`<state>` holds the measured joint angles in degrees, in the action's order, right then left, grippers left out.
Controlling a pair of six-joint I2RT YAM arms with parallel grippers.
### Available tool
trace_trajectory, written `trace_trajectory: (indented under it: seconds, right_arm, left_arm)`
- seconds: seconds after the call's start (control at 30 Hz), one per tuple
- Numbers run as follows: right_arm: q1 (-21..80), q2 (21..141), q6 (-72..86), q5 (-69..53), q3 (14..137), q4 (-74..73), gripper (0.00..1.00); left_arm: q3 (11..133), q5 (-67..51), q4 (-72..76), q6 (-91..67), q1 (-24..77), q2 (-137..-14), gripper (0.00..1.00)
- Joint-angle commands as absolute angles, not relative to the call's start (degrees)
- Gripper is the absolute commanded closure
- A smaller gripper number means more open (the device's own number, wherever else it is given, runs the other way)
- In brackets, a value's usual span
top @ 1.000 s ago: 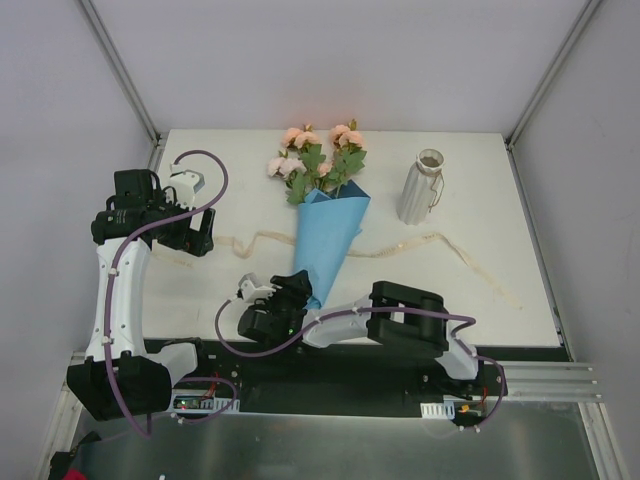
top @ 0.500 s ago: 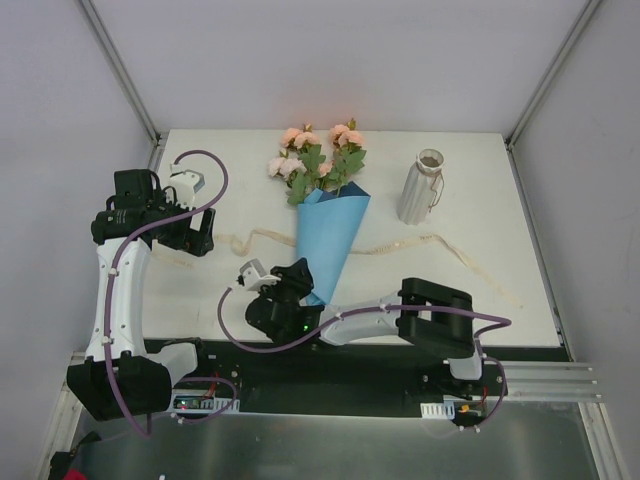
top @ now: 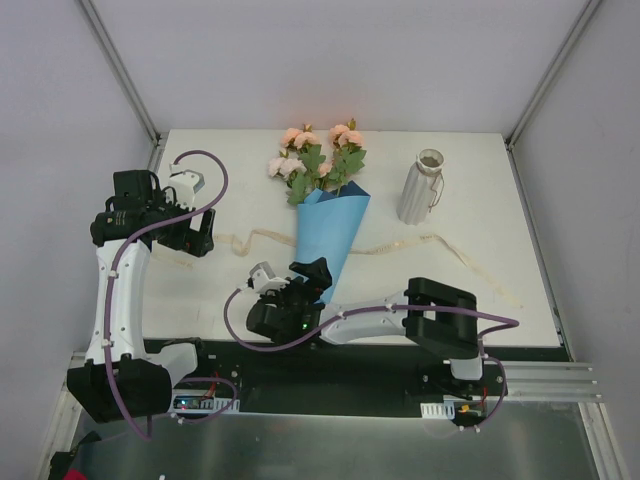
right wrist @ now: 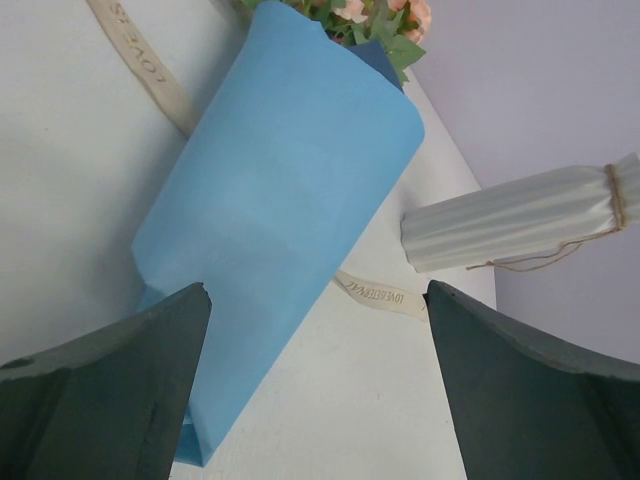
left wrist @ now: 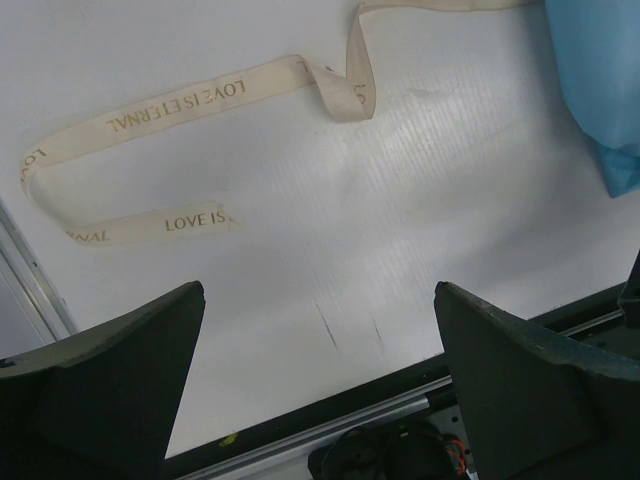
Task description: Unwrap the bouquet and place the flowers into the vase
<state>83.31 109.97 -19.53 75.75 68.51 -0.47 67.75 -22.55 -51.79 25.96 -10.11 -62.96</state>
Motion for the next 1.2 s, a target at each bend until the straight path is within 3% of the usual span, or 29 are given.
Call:
trace_trajectory:
  seconds: [0.0,0.63,0.73,0.87,1.1,1.17]
  right_arm:
    - [84.46,113.29,-10.12,75.24,73.91,-12.2,0.07]
    - [80.51,120.32,-3.52,84.99,78.66,-19.78,0.07]
    - [79.98,119.97,-2.46,84.81,78.4,-19.95,0.11]
    - [79.45,118.48,-0.97,86.22,77.7,-20.39,0.24]
    - [78.31,110.93,5.7,89.29,76.82,-23.02,0.32]
    - [78.22,109.26,12.34,90.17,76.99,-28.26,0.4]
  left_arm:
    - [67.76,-24.52,-52.29,26.28,-9.93,-61.79,0.01]
    - [69.34,-25.49,-52.29,24.7,-9.93,-64.33,0.01]
    - [69.61,-25.58,-52.21,24.35,-9.84,-64.77,0.01]
    - [69.79,-25.93,-52.12,23.82,-9.93,-65.13,0.01]
    - [69.78,-26.1,-52.03,23.2,-9.93,-64.95,0.01]
    - [69.87,-26.02,-52.12,23.2,-9.93,-64.6,0.01]
